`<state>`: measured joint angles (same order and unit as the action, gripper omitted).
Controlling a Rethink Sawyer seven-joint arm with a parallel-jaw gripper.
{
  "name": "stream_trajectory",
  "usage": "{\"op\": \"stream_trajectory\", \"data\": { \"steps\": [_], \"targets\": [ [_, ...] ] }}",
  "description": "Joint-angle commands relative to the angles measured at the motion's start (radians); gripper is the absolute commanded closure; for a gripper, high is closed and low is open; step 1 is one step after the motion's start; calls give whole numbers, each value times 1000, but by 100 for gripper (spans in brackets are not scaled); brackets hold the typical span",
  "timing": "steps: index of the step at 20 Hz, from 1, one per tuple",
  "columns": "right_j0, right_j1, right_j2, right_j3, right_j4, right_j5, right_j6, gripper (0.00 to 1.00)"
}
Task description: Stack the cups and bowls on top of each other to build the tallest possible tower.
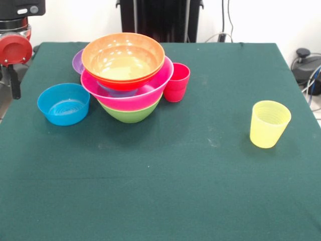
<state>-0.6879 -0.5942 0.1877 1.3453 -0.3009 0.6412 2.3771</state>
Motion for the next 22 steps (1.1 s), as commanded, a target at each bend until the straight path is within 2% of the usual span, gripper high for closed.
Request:
{"op": "stream_trajectory", "data": {
  "steps": [1, 7, 10, 16, 22],
  "targets": [
    [48, 45, 41, 72, -10, 39, -50, 0],
    [55, 54, 52, 80, -1, 29, -45, 0],
    [43, 54, 77, 86, -11, 39, -107, 0],
    [-3, 66, 150, 82, -44, 127, -304, 0],
    [-36, 71, 195, 77, -66, 179, -387, 0]
  ]
}}
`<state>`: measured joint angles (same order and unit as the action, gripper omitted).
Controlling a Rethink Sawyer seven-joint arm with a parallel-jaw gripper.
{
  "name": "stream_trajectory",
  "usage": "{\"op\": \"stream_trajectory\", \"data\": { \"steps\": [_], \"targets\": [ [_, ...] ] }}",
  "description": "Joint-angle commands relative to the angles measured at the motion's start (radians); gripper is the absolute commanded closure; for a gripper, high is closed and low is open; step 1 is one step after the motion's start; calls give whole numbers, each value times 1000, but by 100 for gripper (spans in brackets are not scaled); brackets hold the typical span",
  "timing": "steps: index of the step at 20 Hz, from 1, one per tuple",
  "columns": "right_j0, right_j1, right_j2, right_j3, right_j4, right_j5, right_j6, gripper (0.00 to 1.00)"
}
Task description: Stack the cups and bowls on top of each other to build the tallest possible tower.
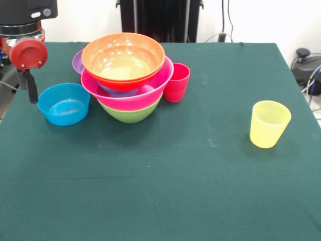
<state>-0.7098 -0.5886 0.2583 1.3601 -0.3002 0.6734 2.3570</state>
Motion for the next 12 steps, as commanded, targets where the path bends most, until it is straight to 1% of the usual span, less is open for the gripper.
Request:
{"op": "stream_trajectory", "data": {
  "steps": [1, 6, 12],
  "targets": [
    [-21, 67, 134, 59, -69, 157, -384, 0],
    [-63, 77, 188, 63, -87, 168, -492, 0],
    [-86, 64, 215, 85, -82, 171, -546, 0]
  ]
}}
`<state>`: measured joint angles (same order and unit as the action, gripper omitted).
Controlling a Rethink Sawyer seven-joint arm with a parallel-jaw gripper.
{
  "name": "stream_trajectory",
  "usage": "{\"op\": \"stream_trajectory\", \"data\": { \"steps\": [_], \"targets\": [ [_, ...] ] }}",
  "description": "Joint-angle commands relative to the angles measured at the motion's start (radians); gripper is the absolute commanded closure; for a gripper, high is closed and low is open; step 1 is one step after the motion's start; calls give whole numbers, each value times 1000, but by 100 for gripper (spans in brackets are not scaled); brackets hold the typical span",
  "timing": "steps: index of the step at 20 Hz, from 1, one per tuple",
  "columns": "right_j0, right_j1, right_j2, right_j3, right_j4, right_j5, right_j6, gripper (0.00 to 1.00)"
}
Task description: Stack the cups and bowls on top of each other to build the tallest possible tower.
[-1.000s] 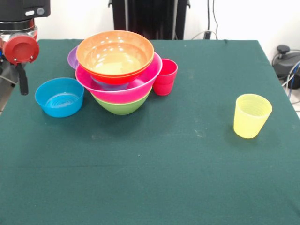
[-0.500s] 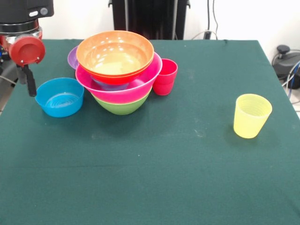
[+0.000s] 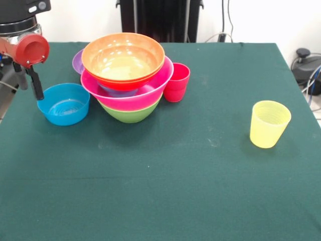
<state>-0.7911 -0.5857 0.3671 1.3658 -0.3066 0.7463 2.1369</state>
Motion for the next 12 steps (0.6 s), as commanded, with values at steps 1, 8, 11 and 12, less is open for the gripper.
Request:
{"op": "stream_trajectory", "data": {
  "steps": [1, 8, 11, 12],
  "targets": [
    [-7, 61, 110, 80, -75, 104, -340, 0],
    [-9, 70, 119, 70, -94, 123, -420, 0],
    [4, 75, 108, 55, -104, 138, -435, 0],
    [5, 79, 108, 53, -108, 136, -441, 0]
  ]
}}
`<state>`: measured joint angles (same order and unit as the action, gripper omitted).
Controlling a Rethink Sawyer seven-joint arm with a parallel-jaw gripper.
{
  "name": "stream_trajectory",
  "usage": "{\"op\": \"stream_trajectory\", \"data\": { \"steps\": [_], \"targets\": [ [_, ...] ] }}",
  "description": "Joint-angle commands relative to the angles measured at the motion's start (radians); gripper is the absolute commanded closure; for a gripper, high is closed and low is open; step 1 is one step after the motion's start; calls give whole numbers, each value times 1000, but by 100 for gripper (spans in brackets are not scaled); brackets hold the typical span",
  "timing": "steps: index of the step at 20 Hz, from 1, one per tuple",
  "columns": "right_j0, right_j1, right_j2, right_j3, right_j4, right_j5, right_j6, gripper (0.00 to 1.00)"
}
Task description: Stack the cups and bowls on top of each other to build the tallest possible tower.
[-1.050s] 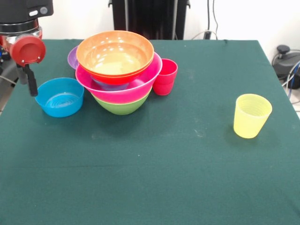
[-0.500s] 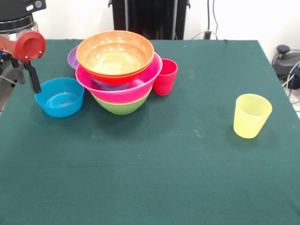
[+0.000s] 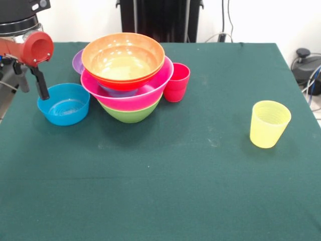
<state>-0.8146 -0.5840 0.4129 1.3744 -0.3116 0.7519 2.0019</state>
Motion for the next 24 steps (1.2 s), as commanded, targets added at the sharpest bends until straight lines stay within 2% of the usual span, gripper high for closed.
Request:
{"op": "stream_trajectory", "data": {
  "steps": [1, 14, 24],
  "targets": [
    [30, 81, 63, 41, -108, 130, -314, 0],
    [43, 144, 90, -36, -187, 189, -379, 0],
    [22, 142, 124, -3, -216, 188, -368, 0]
  ]
}}
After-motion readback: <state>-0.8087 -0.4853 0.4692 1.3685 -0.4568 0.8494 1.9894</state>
